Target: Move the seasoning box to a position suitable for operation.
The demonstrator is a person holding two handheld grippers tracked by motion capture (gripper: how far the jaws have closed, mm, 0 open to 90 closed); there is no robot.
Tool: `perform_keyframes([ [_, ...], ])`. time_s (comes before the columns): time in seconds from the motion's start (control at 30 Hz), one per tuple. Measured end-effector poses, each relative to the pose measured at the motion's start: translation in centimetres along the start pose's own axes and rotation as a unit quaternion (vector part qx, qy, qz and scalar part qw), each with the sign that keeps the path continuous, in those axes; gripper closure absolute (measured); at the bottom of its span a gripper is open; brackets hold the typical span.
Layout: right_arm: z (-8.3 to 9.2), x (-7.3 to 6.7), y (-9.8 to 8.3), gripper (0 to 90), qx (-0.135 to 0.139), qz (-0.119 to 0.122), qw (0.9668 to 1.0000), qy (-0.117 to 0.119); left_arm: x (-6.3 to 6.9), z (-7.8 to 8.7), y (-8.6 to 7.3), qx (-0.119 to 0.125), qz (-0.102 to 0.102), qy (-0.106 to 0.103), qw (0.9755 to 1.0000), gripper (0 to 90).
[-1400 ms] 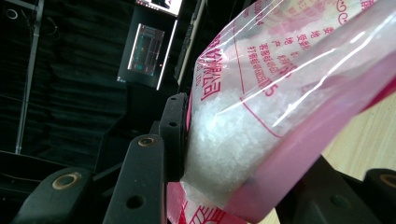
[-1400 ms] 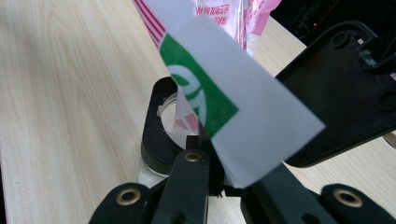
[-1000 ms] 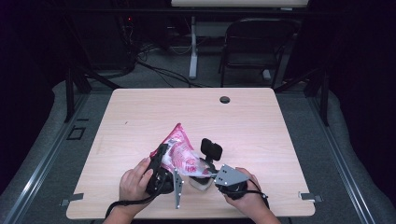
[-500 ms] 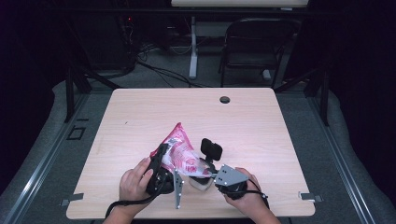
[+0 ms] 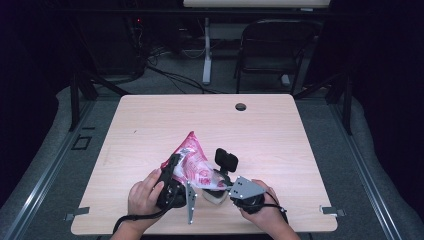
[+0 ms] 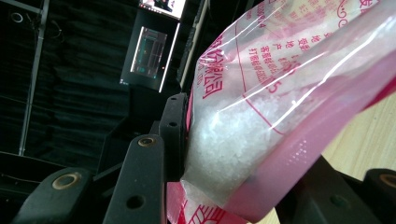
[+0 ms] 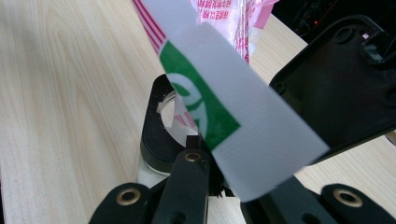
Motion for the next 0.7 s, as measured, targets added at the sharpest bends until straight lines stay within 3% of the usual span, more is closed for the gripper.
perform_keyframes([
  [0.7, -0.07, -0.06, -0.05, 89.7, 0.000, -0.002, 1.0000, 0.001, -0.18, 0.11, 0.11, 0.002, -0.003, 0.006, 1.0000, 66.0],
])
Point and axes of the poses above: each handheld gripper's, and its own axes: z roughly backward along the jaws, y roughly out of its top, x roughly to its right, the point moved 9 cm from there along -z, roughly forward along the jaws, and after that the axes turned 4 degrees about y, right-handed, at the moved point
